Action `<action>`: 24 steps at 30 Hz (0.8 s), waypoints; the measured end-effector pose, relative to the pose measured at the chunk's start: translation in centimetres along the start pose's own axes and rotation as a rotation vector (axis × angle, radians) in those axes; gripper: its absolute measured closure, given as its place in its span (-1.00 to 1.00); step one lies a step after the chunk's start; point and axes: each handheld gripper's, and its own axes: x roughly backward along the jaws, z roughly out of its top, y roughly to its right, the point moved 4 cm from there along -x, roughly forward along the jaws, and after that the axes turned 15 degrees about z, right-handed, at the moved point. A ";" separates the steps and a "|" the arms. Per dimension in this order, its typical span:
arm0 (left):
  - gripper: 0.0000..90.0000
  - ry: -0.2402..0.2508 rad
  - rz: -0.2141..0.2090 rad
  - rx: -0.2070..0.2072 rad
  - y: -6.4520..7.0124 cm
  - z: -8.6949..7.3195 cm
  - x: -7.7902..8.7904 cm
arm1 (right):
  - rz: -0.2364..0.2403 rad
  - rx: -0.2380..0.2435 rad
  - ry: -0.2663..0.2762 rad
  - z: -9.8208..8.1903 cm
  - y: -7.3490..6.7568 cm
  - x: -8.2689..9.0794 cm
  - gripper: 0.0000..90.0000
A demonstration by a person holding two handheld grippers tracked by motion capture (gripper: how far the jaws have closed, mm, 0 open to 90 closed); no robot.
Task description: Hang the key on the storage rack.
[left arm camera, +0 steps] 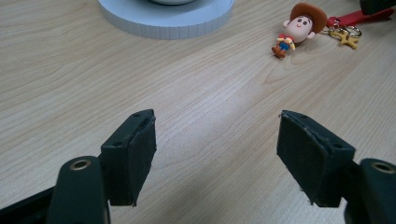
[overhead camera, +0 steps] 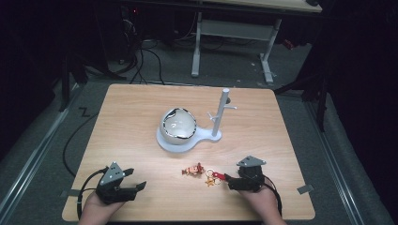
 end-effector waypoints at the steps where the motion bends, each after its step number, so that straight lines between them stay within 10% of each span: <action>1: -0.36 -0.002 0.000 0.001 0.0 0.0 0.0 | 0.011 0.007 -0.010 0.2 -0.4 -0.5 -0.68; 18: -0.36 -0.002 0.021 0.011 -0.4 -0.6 0.9 | 0.064 0.163 -0.069 1.8 -4.8 -3.3 -0.67; 24: -0.36 -0.010 0.035 0.018 -0.7 -0.9 1.1 | 0.083 0.171 -0.063 2.4 -4.6 -1.7 -0.52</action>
